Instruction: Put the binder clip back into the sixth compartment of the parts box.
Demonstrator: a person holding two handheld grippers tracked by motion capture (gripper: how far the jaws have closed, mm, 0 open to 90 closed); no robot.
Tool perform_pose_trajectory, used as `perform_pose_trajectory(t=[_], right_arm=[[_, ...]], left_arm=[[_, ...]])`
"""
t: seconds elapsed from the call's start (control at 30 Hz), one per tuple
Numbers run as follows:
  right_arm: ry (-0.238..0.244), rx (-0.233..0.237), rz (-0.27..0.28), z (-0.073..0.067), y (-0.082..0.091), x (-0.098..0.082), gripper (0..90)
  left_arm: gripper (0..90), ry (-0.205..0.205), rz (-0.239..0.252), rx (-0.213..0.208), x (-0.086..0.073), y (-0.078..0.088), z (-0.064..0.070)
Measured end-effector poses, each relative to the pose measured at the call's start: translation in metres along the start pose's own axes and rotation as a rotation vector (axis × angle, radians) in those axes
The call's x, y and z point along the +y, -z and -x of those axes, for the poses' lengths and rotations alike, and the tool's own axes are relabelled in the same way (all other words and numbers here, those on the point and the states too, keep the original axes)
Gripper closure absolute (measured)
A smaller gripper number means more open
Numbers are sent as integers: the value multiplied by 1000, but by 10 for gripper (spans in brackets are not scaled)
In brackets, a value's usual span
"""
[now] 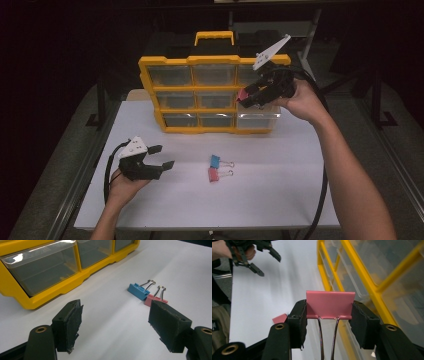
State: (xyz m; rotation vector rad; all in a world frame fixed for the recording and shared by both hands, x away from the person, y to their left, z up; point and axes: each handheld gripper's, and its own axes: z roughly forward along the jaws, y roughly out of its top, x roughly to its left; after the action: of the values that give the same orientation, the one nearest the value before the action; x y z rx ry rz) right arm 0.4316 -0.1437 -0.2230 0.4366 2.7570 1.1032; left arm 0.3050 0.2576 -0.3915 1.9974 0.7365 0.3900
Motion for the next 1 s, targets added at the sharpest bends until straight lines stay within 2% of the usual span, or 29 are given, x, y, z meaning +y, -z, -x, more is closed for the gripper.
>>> perform_pose_trajectory(t=[0.1,0.2,0.27,0.3,0.43,0.63,1.0], right_arm=[[-19,-11,-4,4,1,-4,486],[-13,-27,-7,10,1,-8,485],[-42,-32,-19,11,1,-9,486],[-28,-33,-16,12,1,-10,486],[-23,-47,-29,14,0,-12,486],[-41,-52,-41,15,-1,-16,486],[-40,-53,-50,17,-9,-23,485]], left_arm=[[264,-5,-3,0,0,0,0],[264,-6,-6,-1,0,0,0],[264,-8,-7,-2,0,0,0],[264,-9,-7,-2,0,0,0],[264,-6,-6,0,0,1,-1],[265,-1,-4,-2,0,1,0],[266,2,-1,-4,0,1,0]])
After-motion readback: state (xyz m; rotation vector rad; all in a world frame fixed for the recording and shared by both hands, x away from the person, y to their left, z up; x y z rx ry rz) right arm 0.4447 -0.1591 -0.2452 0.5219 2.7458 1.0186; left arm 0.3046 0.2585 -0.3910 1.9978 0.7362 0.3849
